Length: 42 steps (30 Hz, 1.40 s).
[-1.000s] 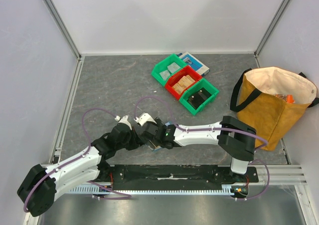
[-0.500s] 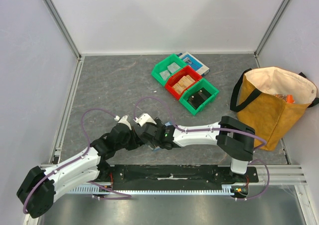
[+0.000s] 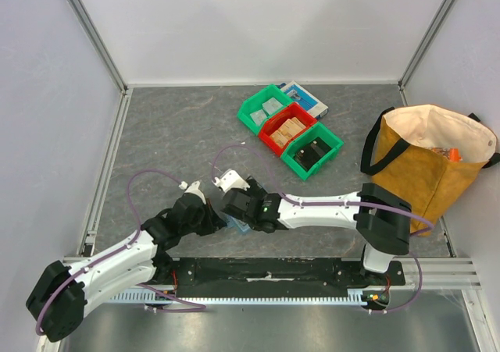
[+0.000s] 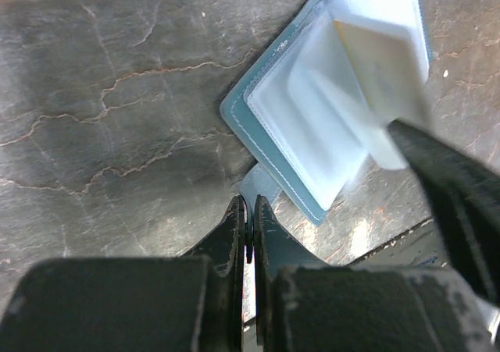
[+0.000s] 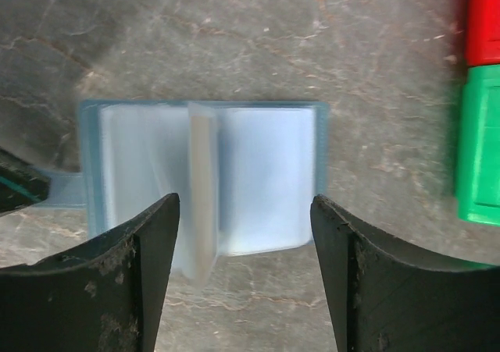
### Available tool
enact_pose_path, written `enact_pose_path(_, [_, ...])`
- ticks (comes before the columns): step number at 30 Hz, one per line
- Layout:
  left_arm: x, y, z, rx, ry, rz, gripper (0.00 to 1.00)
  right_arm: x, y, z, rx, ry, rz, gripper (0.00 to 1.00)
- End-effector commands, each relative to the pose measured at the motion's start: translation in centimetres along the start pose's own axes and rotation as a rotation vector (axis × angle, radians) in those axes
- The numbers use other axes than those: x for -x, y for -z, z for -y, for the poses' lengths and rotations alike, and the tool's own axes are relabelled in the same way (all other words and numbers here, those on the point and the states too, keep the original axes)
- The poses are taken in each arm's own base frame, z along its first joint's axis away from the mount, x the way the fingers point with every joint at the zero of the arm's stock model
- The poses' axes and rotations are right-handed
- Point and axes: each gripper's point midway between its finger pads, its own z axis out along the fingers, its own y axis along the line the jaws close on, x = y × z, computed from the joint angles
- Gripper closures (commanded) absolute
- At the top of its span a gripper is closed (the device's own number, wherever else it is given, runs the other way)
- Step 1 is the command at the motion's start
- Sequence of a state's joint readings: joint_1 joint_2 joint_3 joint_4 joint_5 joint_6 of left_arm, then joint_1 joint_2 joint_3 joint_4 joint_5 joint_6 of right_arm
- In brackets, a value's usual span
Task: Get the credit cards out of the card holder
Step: Remove the credit card from the card holder.
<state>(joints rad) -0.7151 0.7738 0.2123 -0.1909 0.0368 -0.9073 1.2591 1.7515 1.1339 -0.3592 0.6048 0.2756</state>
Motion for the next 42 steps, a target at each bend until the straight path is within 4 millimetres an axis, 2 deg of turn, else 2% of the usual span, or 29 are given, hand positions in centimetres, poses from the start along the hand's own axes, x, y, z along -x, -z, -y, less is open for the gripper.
enact_pose_path(1, [0.1,0.6,0.5,-0.010,-0.043,-0.014,0.98,2.3,1.6,3.6,-0.106,-0.014,0.056,0.26])
enact_pose_path(6, [0.1,0.7,-0.2,0.024,-0.048,-0.008,0.98,1.2,0.8,5.7,-0.121,-0.045,0.022,0.27])
enact_pose_path(9, [0.4,0.7,-0.6,0.045,-0.050,0.003,0.98,0.3,0.2,6.1,-0.094,-0.059,0.000,0.28])
enact_pose_path(15, [1.2,0.7,-0.9,0.085,-0.066,0.032,0.98,-0.5,-0.4,4.2,0.026,-0.095,-0.004,0.28])
enact_pose_path(20, [1.5,0.5,-0.7,0.083,-0.071,0.035,0.97,0.2,-0.3,2.3,0.129,-0.117,0.017,0.29])
enact_pose_path(22, [1.7,0.6,-0.8,0.096,-0.074,0.046,0.95,0.3,-0.3,1.7,0.163,-0.127,0.022,0.28])
enact_pose_path(25, [2.8,1.0,-2.4,0.193,-0.087,0.095,0.90,0.4,-0.2,1.5,0.184,-0.143,0.027,0.29])
enact_pose_path(28, [4.4,1.5,-3.1,0.257,-0.102,0.151,0.80,0.2,-0.3,1.9,0.203,-0.184,0.026,0.32])
enact_pose_path(31, [6.0,1.8,-1.6,0.235,-0.115,0.184,0.58,0.0,-0.2,2.0,0.263,-0.249,0.033,0.45])
enact_pose_path(32, [6.5,1.9,-1.1,0.223,-0.115,0.193,0.48,0.0,-0.2,1.9,0.284,-0.267,0.039,0.48])
enact_pose_path(34, [7.1,2.2,0.3,0.186,-0.125,0.198,0.37,0.2,-0.1,1.9,0.316,-0.303,0.056,0.51])
enact_pose_path(36, [7.6,2.5,1.5,0.152,-0.124,0.205,0.32,0.1,0.0,1.9,0.345,-0.331,0.068,0.56])
enact_pose_path(42, [8.1,3.1,6.0,-0.044,-0.074,0.208,0.32,-0.2,-0.4,3.0,0.408,-0.423,0.099,0.71])
